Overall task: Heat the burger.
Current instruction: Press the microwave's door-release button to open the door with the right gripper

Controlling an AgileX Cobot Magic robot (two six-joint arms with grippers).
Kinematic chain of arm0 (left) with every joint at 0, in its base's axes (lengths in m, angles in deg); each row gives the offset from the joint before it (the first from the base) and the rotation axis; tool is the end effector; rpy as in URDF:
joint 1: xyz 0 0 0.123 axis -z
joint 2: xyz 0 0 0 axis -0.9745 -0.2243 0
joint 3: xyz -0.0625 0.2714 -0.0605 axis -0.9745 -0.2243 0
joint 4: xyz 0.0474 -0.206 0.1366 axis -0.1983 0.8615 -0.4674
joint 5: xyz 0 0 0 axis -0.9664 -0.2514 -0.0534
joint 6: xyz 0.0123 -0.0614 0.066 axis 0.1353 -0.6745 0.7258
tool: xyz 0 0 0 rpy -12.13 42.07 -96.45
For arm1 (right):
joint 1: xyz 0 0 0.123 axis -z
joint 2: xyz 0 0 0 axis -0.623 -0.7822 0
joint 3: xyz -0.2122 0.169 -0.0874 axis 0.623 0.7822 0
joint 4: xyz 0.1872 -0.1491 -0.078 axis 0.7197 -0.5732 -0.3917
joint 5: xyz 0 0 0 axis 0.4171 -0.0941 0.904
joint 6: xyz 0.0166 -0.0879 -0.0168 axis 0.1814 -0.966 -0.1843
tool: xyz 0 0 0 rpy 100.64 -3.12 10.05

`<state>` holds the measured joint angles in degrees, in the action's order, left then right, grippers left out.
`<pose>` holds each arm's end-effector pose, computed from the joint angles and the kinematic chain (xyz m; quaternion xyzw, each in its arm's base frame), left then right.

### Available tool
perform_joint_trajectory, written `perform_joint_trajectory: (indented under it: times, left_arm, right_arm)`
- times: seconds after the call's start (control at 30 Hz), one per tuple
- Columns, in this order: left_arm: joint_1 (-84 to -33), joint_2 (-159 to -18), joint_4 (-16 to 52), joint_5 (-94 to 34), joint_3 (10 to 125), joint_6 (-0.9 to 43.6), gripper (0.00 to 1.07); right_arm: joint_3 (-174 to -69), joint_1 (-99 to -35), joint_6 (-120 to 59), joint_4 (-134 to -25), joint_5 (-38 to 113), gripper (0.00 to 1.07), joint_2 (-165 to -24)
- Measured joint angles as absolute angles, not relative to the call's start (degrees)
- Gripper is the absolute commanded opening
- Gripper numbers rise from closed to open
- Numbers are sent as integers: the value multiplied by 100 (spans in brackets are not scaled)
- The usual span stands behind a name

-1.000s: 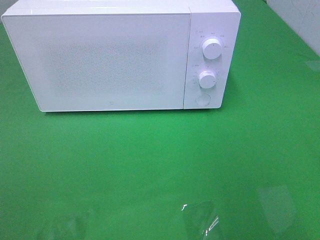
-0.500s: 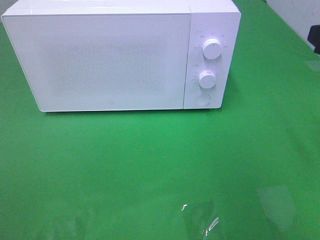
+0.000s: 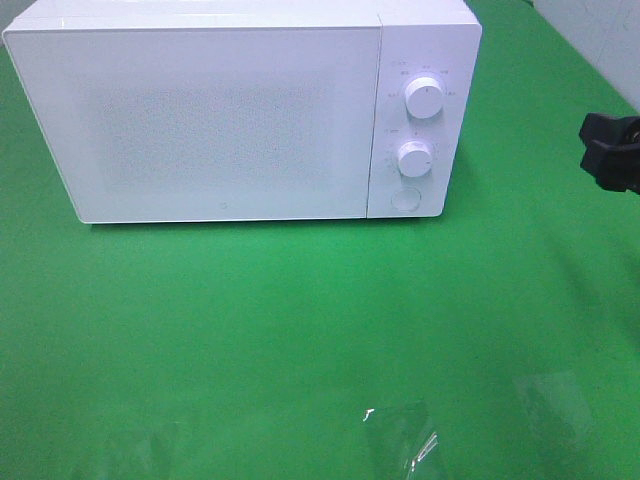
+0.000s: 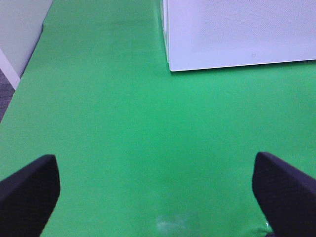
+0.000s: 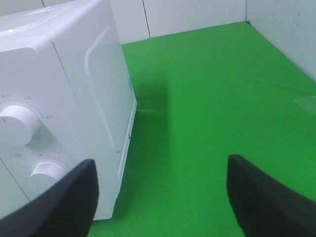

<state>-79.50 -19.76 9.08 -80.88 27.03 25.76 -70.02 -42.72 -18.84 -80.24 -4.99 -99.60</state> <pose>-0.0090 -0.0083 0.2814 0.0457 0.8506 -0.0003 0.5239 0.2184 0.0171 0.2082 0.0129 0.7477 0.0678 0.6604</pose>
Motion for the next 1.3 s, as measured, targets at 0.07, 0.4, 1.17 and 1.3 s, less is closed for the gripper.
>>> perform_joint_trajectory:
  times: [0.07, 0.4, 1.17, 1.3]
  left_arm:
    - [-7950, -1976, 908, -8088, 2703, 2576, 98]
    - [-7950, -1976, 908, -8088, 2703, 2576, 98]
    - [-7950, -1976, 908, -8088, 2703, 2576, 98]
    - [-7950, -1976, 908, -8088, 2703, 2576, 98]
  right_arm:
    - [-6899, -4289, -1884, -7978, -849, 70, -10195]
    - [-6659, -5681, -1884, -6815, -2373, 69, -11576]
    - [-7123, -7790, 2064, -5314, -2819, 42, -12407]
    - [-7123, -7790, 3221, -5297, -2819, 26, -12407]
